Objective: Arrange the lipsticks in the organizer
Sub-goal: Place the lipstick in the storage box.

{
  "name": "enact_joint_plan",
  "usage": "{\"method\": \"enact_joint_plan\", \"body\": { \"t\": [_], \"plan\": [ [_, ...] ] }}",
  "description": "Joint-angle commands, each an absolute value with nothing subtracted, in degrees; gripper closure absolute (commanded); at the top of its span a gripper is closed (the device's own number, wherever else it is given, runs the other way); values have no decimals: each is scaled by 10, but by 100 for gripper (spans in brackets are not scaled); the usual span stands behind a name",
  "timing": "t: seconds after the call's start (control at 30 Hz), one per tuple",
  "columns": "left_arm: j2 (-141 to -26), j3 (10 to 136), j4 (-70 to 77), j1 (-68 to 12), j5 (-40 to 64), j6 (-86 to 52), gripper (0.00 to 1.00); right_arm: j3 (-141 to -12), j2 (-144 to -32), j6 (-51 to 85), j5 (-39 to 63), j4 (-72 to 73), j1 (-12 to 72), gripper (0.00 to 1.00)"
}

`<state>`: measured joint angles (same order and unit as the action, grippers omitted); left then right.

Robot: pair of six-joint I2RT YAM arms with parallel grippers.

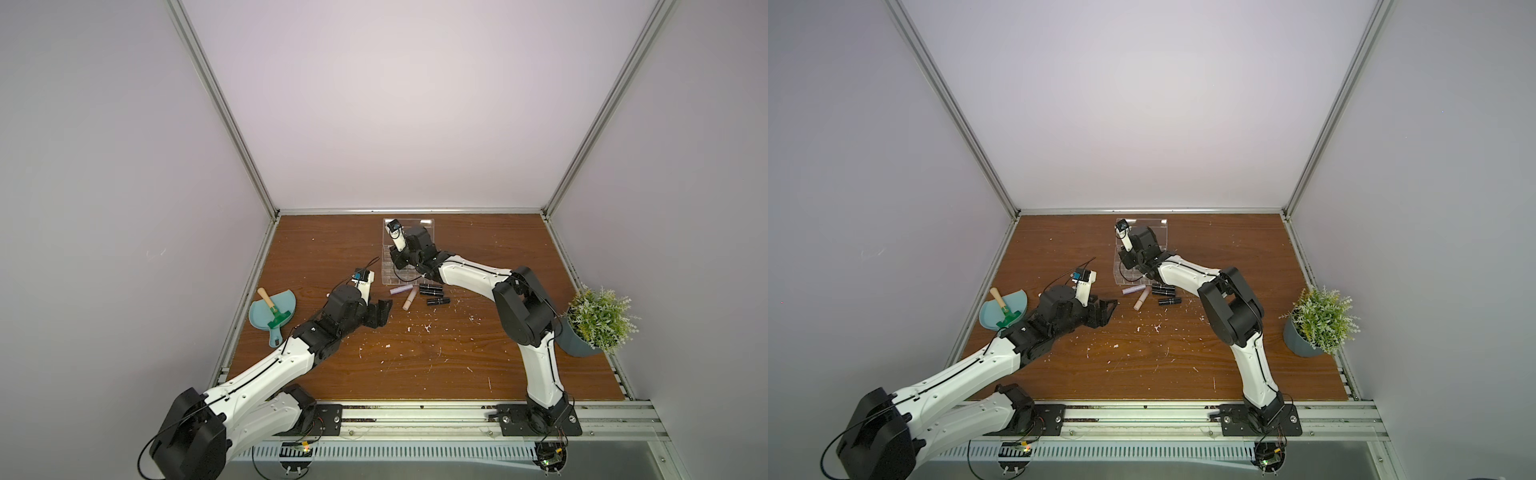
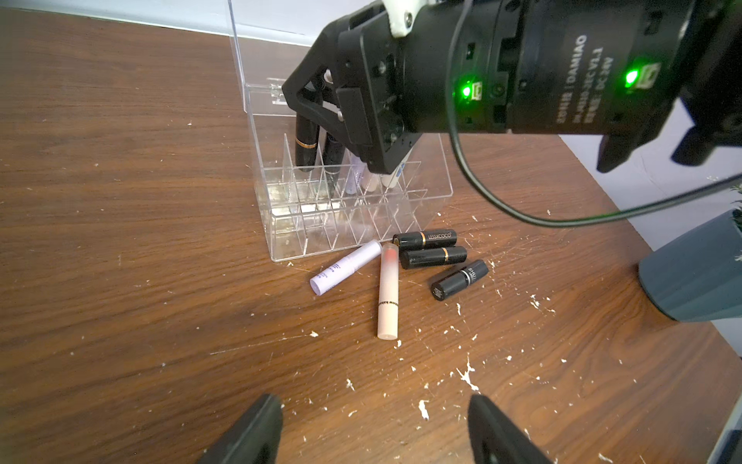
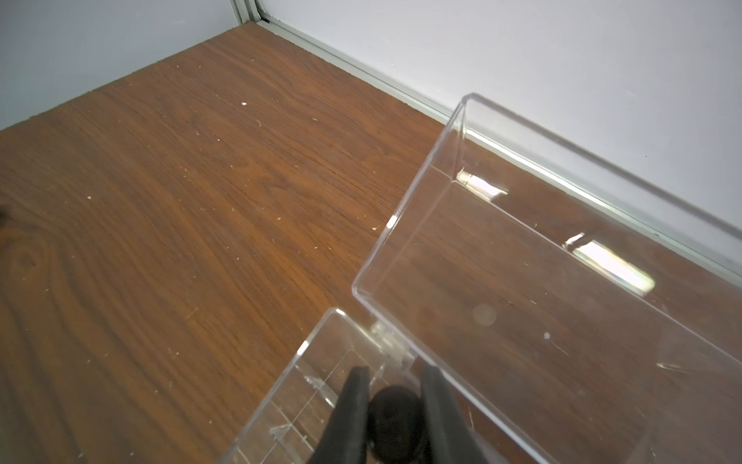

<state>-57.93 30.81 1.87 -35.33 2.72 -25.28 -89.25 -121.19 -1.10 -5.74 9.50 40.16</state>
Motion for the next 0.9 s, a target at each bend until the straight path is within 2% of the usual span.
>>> {"method": "enact_joint_plan", "body": {
  "t": [0.0,0.1,0.2,0.87],
  "plan": [
    [-582,312,13,-347,30,-247,23,-882,-1191,-4,-57,115,403,73],
    [-582,316,8,-347,30,-245,23,-872,-1184,-2,-57,117,403,60],
    [-582,321,3,-348,30,-244,23,-860,-1175,0,-58,120,403,55],
    [-606,341,7,-347,48,-247,23,-626,-948,57,-60,155,402,50]
  ]
}}
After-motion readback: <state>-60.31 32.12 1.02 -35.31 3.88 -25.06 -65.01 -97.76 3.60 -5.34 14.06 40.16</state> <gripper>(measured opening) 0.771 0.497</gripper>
